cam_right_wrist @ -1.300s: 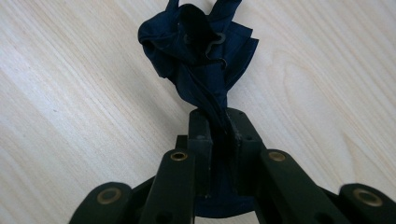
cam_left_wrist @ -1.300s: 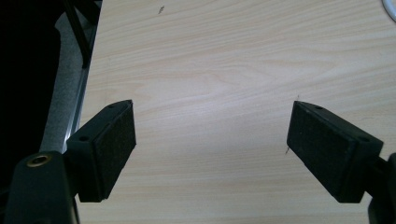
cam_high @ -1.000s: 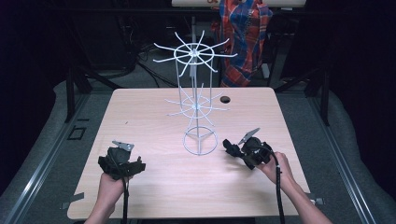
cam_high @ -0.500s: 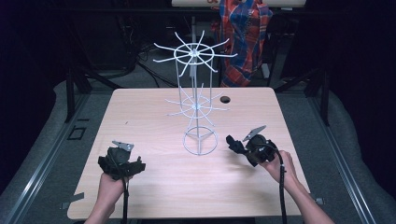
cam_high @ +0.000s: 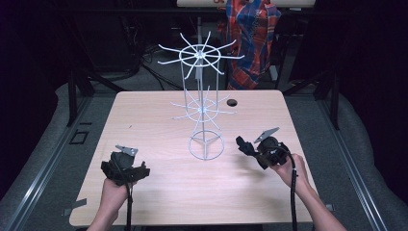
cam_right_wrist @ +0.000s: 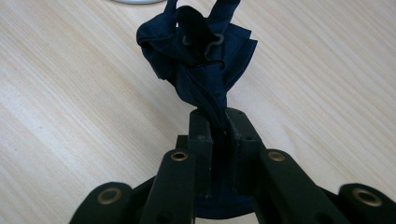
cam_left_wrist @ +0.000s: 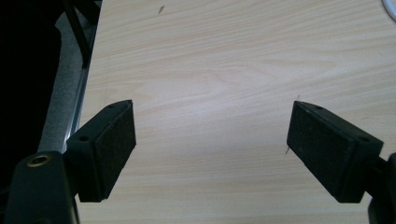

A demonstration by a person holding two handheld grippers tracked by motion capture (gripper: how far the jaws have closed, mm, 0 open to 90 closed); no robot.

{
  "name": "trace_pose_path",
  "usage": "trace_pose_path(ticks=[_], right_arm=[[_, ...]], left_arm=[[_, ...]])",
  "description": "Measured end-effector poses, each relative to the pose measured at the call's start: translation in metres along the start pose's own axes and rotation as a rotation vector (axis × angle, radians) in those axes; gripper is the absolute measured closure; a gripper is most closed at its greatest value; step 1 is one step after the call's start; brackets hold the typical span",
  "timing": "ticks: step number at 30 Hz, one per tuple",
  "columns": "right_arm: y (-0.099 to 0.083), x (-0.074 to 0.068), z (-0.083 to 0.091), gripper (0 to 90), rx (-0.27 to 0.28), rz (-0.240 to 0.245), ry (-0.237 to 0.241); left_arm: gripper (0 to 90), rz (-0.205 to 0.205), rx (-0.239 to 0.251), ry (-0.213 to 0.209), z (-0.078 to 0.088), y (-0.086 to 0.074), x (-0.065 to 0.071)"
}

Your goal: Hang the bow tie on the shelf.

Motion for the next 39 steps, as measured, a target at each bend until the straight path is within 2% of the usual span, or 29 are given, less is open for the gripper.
trace_pose_path(ticks=[14,21,29,39], right_arm=[[0.004,0.005,0.006,81.6,0.033,-0.016,-0.008],[0.010,0.006,0.012,81.6,0.069,-0.021,-0.012],[0.018,0.009,0.027,81.7,0.132,-0.066,0.000],[0.028,0.008,0.042,81.8,0.191,-0.087,0.010]], left_arm=[[15.7,-0.001,-0.002,0.001,0.000,0.000,0.000],[15.7,-0.001,-0.001,0.002,0.000,0.000,0.000],[15.7,-0.002,-0.001,0.001,0.000,0.000,0.000],[15.7,-0.003,0.002,0.000,0.000,0.000,0.000]])
Point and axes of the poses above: each handheld gripper's, and its own axes: z roughly backward along the jaws, y roughly out of its top, x roughly to its right, the point moved 10 cm from there along -z, roughly forward along the jaws, and after that the axes turned 6 degrees about -z, right-handed, at the moved point
